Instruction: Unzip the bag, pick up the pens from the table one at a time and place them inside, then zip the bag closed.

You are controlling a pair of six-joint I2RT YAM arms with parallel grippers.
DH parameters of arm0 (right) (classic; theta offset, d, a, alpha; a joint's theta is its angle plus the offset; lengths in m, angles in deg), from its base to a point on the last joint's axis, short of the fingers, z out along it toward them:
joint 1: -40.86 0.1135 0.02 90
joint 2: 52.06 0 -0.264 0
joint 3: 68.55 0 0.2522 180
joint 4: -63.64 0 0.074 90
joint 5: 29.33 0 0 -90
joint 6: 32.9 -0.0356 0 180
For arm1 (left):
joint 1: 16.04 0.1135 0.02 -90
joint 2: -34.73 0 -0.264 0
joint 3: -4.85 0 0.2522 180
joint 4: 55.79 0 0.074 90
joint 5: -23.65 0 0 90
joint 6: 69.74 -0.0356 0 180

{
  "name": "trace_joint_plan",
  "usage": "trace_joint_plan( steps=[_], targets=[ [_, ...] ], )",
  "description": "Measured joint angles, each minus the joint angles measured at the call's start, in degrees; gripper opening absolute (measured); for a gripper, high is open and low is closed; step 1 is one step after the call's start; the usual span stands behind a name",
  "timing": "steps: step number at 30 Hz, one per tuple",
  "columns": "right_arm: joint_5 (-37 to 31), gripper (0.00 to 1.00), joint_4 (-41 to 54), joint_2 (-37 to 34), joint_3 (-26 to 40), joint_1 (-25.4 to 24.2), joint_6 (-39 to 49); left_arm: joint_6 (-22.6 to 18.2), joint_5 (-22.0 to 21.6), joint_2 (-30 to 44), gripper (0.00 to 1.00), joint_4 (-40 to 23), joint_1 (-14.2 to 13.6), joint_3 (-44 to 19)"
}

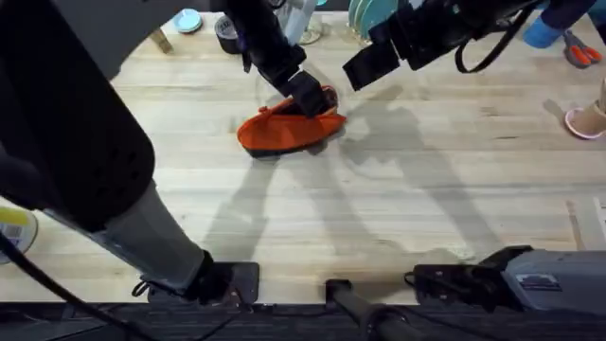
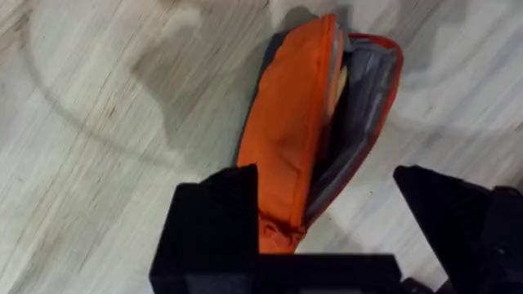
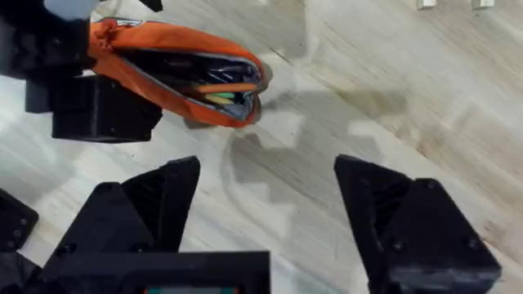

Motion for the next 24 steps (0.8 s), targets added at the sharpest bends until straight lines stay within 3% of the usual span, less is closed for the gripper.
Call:
trace_joint_plan(
  steps=[18,24],
  targets=[
    [0.0,0.996,0.0,0.0,0.0,0.0,0.0,0.0,-0.2,-0.3,0.995,-1.5,0.2,-2.7],
    [-0.6,0.996,0.0,0.0,0.0,0.0,0.0,0.1,-0.2,-5.0,0.995,-2.0,1.5,-3.5]
  ],
)
